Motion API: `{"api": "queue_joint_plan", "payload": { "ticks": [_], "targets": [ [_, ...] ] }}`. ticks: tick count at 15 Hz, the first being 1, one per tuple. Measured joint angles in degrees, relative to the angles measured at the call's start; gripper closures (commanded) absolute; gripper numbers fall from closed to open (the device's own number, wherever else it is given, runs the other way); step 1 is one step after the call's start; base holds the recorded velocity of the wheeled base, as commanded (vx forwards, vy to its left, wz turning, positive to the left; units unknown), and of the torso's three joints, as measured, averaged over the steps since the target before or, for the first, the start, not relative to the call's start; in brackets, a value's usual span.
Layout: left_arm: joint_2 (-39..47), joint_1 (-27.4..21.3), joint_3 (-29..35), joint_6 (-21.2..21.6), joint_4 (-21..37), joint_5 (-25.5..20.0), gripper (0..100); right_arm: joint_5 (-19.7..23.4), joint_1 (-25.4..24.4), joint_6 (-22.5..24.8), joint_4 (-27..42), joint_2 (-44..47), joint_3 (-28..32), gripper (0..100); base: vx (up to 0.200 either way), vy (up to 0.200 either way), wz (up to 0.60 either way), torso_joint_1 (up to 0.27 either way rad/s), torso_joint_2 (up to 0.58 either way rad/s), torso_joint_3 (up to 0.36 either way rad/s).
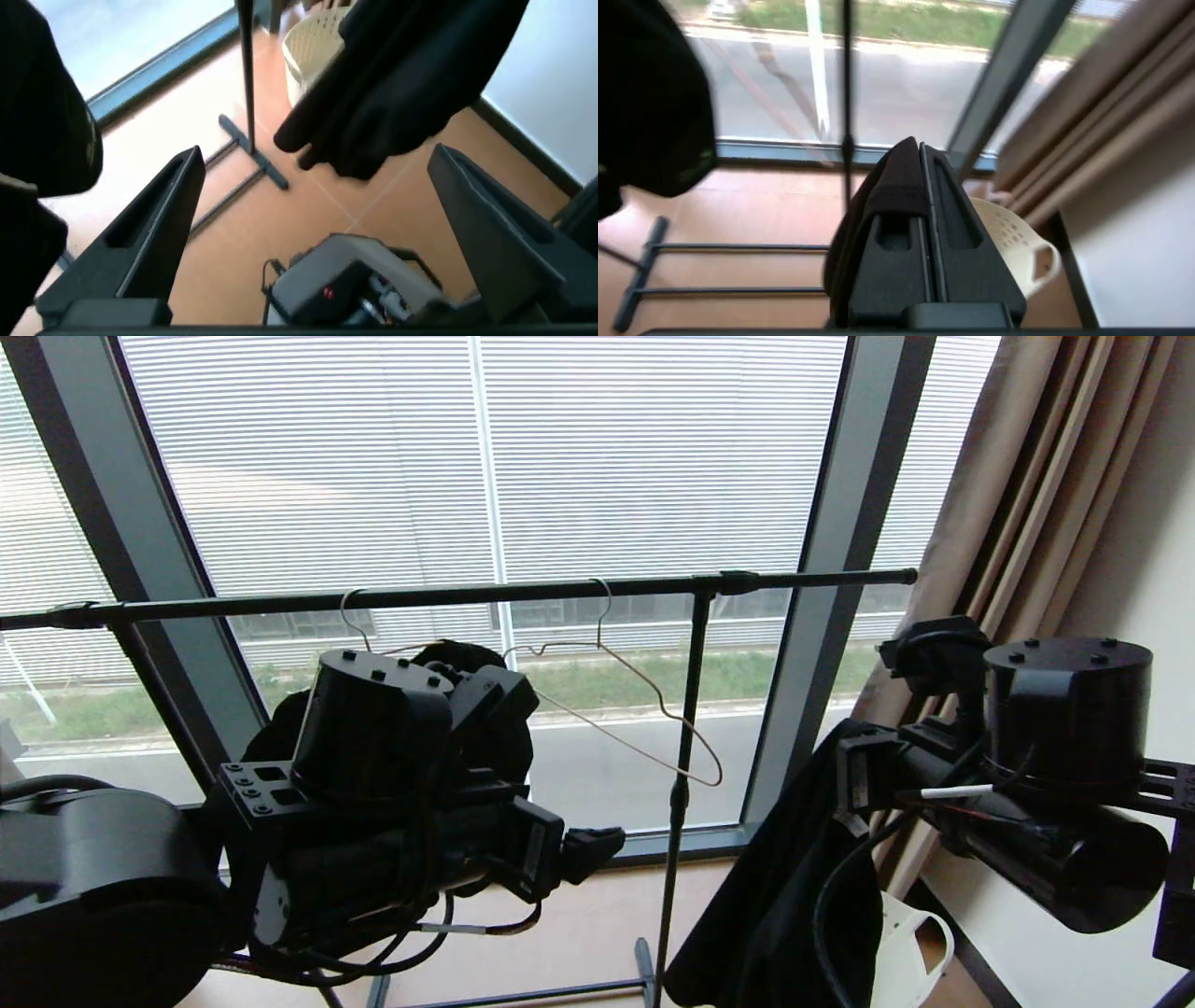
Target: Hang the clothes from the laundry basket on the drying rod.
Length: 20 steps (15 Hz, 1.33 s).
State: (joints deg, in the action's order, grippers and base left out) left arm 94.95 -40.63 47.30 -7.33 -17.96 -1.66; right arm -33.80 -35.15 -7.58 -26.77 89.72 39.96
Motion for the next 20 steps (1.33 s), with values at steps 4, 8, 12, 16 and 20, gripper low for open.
{"api": "queue_joint_plan", "payload": {
  "ticks": [4, 8, 12, 16, 20],
  "targets": [
    [3.8, 0.7, 0.7, 0.0, -3.9, 0.5, 0, 3.5, 3.5, 0.3, 0.2, -2.6, -4.0, 100, 0.0, 0.0, 0.0, 0.0, 0.0, 0.0],
    [5.2, 0.9, 1.1, 0.0, -3.9, 0.5, 0, 3.6, 3.8, 0.3, 0.4, -3.0, -4.4, 100, 0.15, 0.0, 0.0, -0.003, 0.0, 0.004],
    [5.3, 0.9, 1.0, 0.0, -3.9, 0.5, 0, 3.7, 3.9, 0.3, 0.3, -2.8, -4.5, 100, 0.2, 0.0, 0.0, 0.007, 0.0, 0.004],
    [5.3, 0.6, 0.7, 0.0, -5.0, 1.9, 0, 3.7, 3.9, 0.3, 0.2, -2.5, -4.5, 100, 0.1, -0.1, 0.0, 0.005, 0.0, 0.002],
    [5.5, -0.1, -1.4, 0.0, -9.8, 2.7, 0, 3.7, 3.9, 0.3, 0.1, -1.9, -4.7, 100, 0.0, -0.05, 0.0, 0.001, 0.0, 0.003]
  ]
}}
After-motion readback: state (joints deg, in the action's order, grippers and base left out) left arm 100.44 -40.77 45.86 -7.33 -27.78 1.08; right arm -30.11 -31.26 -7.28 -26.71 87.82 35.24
